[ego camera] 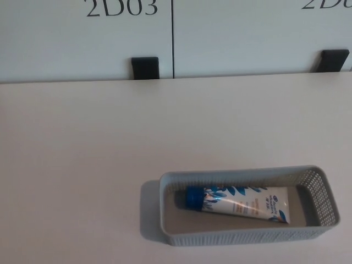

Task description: The robot walks towards a table in front, picks a shampoo with left hand and puts it in a small grey container

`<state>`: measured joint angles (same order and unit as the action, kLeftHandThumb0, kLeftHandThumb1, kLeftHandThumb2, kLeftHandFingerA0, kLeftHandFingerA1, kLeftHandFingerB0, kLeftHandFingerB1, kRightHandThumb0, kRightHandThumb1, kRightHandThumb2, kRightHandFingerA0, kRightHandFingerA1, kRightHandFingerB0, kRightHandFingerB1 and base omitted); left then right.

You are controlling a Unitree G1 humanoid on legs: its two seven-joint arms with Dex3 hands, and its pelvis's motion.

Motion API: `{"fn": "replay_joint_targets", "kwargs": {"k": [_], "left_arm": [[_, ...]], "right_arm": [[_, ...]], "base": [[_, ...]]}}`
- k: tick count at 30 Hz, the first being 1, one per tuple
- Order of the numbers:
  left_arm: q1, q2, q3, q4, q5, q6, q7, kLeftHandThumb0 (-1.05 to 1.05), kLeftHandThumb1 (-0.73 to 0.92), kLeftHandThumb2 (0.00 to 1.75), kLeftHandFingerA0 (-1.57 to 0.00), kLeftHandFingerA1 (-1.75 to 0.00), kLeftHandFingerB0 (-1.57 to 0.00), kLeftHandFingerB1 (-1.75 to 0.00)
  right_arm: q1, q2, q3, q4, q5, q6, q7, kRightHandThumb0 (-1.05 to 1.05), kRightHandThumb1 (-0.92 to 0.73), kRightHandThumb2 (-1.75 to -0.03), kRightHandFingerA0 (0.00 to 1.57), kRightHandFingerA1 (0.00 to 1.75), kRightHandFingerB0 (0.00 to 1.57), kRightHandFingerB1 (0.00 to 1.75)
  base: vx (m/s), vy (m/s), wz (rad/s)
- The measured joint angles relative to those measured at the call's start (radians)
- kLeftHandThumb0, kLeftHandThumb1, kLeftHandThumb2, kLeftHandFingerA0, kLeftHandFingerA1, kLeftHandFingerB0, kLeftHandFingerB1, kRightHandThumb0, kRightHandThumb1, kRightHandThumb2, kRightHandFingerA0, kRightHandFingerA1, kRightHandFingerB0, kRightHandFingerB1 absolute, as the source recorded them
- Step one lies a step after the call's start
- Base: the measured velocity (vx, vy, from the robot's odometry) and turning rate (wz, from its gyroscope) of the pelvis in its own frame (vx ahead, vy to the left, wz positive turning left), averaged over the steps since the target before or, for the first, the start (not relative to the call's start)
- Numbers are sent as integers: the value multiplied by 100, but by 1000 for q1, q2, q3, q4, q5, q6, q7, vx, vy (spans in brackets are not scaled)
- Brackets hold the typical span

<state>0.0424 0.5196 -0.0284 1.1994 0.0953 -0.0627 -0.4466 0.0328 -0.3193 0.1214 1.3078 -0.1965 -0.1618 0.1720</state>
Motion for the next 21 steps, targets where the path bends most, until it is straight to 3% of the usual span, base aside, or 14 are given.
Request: {"fn": "replay_joint_targets", "kwargs": {"k": [1,3,4,5,10,11,12,17,18,19,21], "left_arm": [[-13,-11,-1,5,3,0,26,-43,60,58,-88,-66,-76,-50],[-25,-29,0,13,6,0,65,-45,61,59,-88,-66,-73,-50],[-29,-37,0,17,7,0,82,-43,60,58,-84,-69,-48,-42],[-31,-47,1,20,7,0,100,-39,59,58,-80,-69,-35,-36],[-34,-89,7,46,9,-2,192,-38,58,58,-85,-62,-39,-37],[-34,-92,7,50,10,-2,204,-45,47,79,-79,-69,-43,-51],[-34,-94,6,56,11,-2,220,-39,58,57,-81,-57,-44,-38],[-35,-94,-1,83,24,-10,308,-42,56,57,-80,-56,-45,-37],[-36,-94,-4,88,27,-13,328,-51,48,79,-71,-63,-39,-49],[-36,-94,-7,92,31,-16,345,-44,57,58,-73,-53,-44,-37],[-38,-94,-14,100,41,-21,379,-40,57,57,-80,-59,-43,-36]], "right_arm": [[-1,0,0,0,0,0,0,-30,-70,-60,60,46,46,38],[-3,0,0,-1,0,0,-1,-30,-70,-60,60,46,46,38],[-4,0,0,-1,0,0,-1,-30,-70,-60,60,46,46,38],[-5,0,0,-2,0,0,-1,-32,-71,-61,60,45,46,38],[-13,0,0,-1,0,0,-1,-31,-72,-61,60,45,45,37],[-15,0,0,-1,0,0,-1,-32,-71,-61,57,45,45,38],[-17,0,1,-1,-1,0,-1,-32,-71,-61,57,44,45,38],[-27,0,5,-2,-4,-1,-2,-32,-72,-61,58,44,47,38],[-28,0,5,-2,-5,-2,-2,-31,-71,-61,58,45,46,38],[-29,0,5,-1,-5,-2,-2,-31,-71,-61,58,45,46,38],[-32,0,4,-1,-5,-2,-2,-29,-70,-61,58,44,46,38]], "base": [[0,0,0],[0,0,0],[0,0,0],[0,0,0],[0,0,0],[0,0,0],[0,0,0],[0,0,0],[0,0,0],[0,0,0],[0,0,0]]}}
